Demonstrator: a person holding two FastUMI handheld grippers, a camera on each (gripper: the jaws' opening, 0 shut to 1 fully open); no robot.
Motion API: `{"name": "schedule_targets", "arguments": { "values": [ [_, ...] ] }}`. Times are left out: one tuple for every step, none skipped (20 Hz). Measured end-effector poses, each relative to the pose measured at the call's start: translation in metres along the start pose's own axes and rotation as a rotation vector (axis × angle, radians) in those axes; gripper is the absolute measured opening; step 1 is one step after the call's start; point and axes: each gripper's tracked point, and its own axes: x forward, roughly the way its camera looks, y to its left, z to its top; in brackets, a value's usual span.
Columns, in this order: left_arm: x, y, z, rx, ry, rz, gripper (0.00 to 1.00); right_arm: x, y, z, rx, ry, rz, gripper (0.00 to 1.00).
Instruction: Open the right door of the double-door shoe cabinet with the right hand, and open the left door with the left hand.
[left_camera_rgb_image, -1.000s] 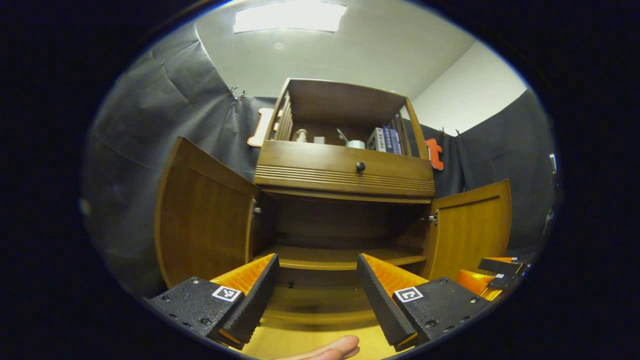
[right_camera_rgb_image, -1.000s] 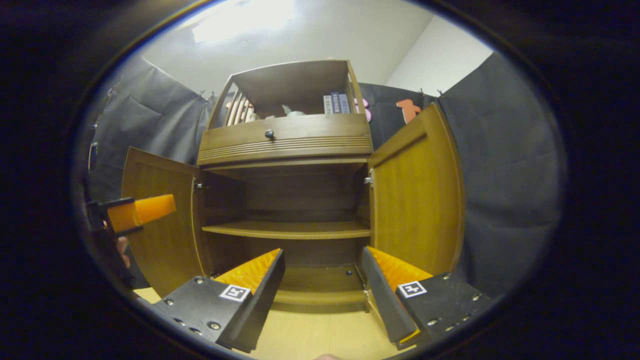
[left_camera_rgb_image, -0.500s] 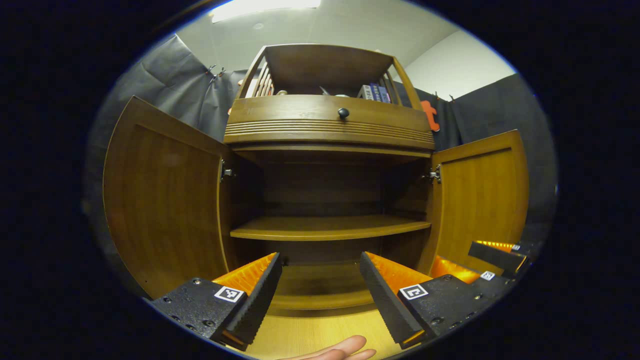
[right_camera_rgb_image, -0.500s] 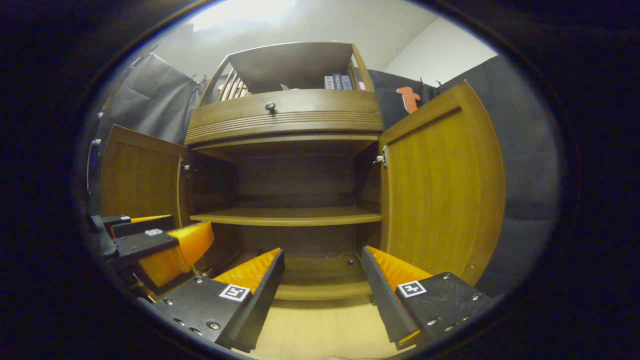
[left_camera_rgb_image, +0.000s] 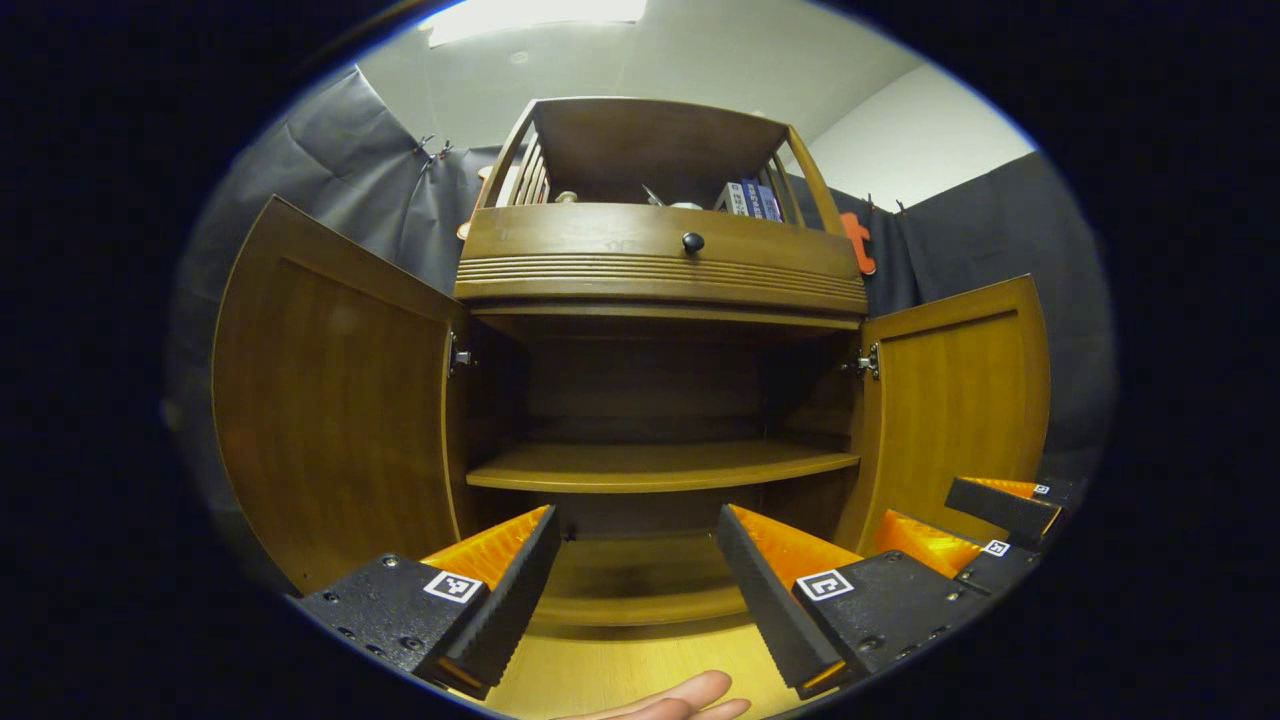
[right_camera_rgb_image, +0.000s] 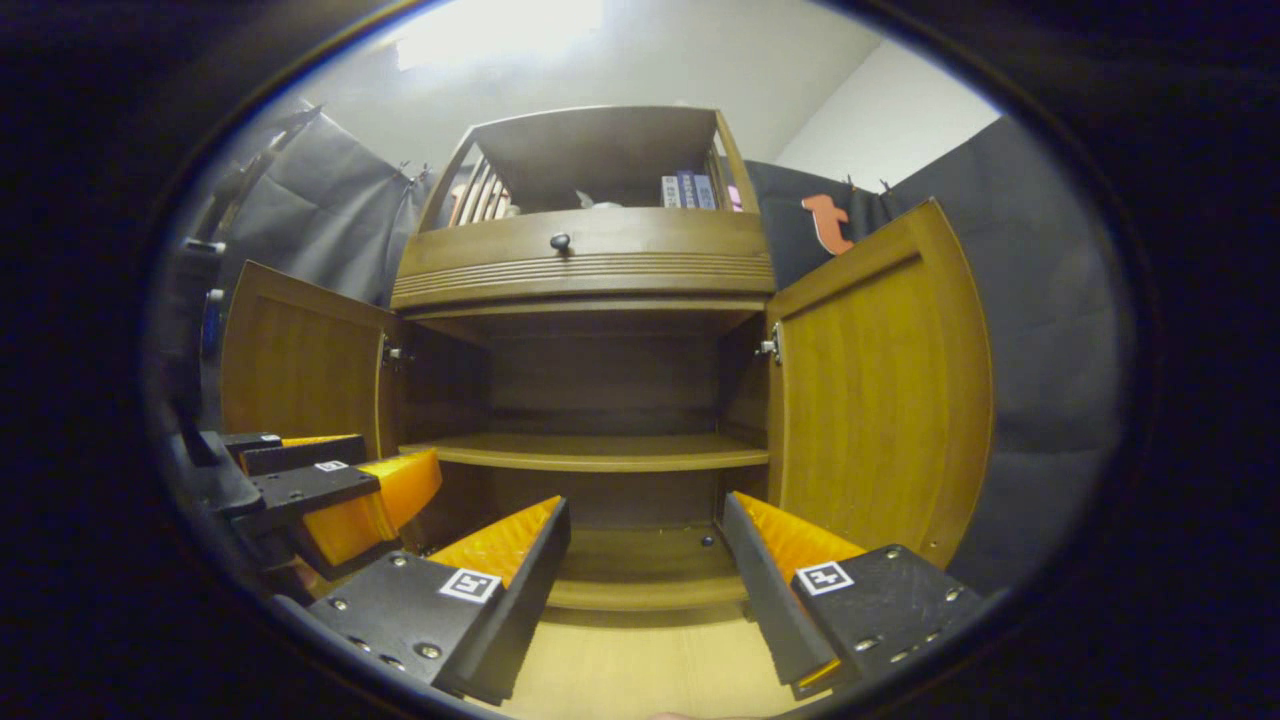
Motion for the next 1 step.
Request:
{"name": "schedule_targets", "arguments": {
  "values": [
    [-0.0011, -0.0011, 0.0008, -0.006, -0.005, -0.001, 0.98, -0.0040, 0.0030, 0.0009, 0.017, 0.001, 0.019, 0.87]
  ]
}}
